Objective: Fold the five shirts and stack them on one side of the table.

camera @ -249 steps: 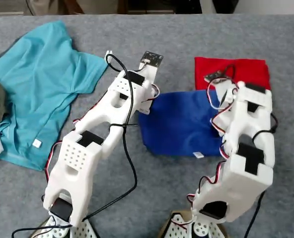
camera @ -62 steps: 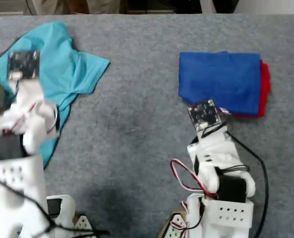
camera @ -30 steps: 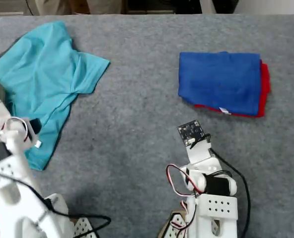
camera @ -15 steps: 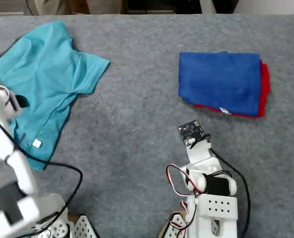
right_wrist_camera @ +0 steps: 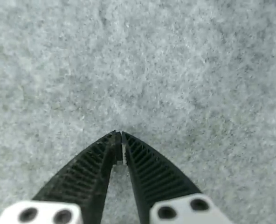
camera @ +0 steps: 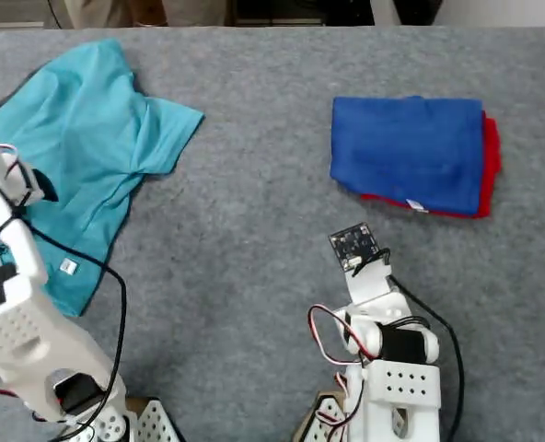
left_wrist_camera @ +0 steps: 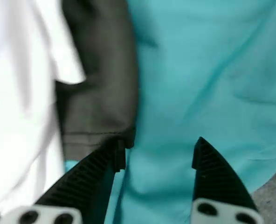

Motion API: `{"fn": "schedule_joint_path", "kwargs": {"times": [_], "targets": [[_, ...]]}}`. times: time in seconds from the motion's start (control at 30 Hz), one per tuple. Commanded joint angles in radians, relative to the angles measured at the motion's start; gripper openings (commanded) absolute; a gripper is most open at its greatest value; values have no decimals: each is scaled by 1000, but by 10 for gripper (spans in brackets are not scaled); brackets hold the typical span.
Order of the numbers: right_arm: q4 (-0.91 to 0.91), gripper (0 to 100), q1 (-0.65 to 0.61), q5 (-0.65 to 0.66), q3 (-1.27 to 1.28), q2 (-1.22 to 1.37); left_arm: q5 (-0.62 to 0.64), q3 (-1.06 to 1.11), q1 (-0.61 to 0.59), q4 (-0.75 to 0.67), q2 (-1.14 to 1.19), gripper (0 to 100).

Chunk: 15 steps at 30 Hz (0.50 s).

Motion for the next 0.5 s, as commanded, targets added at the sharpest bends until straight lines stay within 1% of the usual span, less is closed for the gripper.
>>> {"fn": "schedule_joint_path", "kwargs": {"times": [0.0,0.1,0.27,0.37,0.4,0.47], "targets": [[-14,2,-5,9,2,-7,3,-147,14,17,38,165],[-14,2,-5,9,2,-7,3,-232,9,17,87,126],[-14,2,-5,9,2,-7,3,-324,11,18,193,111],[-14,2,-5,9,2,-7,3,-362,6,20,222,22],[-14,2,-5,9,2,-7,3,-374,2,34,223,16],[-14,2,-5,9,2,-7,5,-402,-11,78,222,65]]}}
